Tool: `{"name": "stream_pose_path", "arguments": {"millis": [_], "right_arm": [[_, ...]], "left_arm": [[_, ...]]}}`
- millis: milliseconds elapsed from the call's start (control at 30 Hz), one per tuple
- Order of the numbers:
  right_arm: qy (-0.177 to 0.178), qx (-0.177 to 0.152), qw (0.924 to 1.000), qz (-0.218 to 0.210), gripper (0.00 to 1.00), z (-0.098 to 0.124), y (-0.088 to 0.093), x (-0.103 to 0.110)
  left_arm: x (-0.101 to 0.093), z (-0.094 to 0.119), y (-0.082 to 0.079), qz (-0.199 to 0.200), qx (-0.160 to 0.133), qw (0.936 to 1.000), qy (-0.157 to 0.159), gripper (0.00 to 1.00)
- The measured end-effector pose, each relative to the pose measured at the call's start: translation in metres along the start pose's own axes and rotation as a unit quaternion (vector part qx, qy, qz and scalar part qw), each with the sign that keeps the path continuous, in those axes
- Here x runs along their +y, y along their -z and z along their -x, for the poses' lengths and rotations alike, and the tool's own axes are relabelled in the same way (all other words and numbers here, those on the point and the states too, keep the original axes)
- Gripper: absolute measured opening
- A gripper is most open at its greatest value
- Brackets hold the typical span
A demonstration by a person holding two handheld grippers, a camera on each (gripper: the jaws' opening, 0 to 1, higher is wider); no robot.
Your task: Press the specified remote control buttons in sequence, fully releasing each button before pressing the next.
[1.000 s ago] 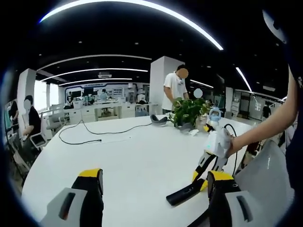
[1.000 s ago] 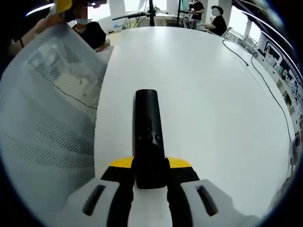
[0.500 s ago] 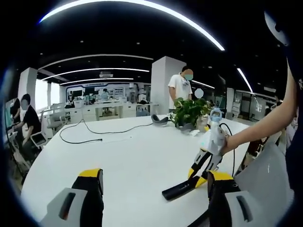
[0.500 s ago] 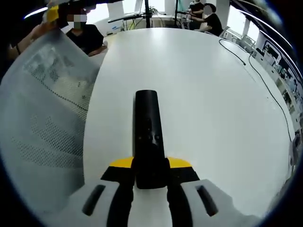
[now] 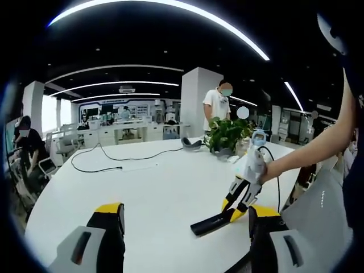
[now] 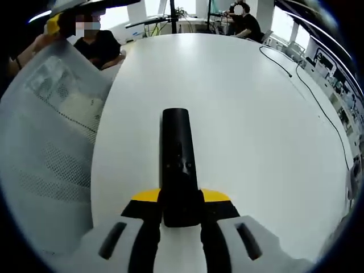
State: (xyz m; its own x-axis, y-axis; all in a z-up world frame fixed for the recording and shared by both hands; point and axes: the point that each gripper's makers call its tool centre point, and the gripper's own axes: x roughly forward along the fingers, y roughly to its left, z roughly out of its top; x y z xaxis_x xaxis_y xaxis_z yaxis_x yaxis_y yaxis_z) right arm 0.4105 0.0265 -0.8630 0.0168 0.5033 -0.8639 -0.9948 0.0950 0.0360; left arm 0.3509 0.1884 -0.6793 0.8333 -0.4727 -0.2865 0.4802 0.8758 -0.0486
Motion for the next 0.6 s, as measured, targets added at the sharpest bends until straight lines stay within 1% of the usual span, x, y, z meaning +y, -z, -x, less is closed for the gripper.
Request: {"name": "stream_pose_path", "arguments": {"millis": [133, 600], "right_arm": [[0.001, 0.002, 1.0, 0.007, 0.24, 0.0, 0.0, -0.005], [0.005, 0.002, 1.0, -0.001, 0.24, 0.0, -0.001, -0.023]], "left_arm": [[0.0, 0.0, 0.0, 0.0, -0.001, 1.0, 0.0, 0.95], [0.0, 0.001, 0.0, 0.001, -0.001, 1.0, 0.001, 0.94]]}}
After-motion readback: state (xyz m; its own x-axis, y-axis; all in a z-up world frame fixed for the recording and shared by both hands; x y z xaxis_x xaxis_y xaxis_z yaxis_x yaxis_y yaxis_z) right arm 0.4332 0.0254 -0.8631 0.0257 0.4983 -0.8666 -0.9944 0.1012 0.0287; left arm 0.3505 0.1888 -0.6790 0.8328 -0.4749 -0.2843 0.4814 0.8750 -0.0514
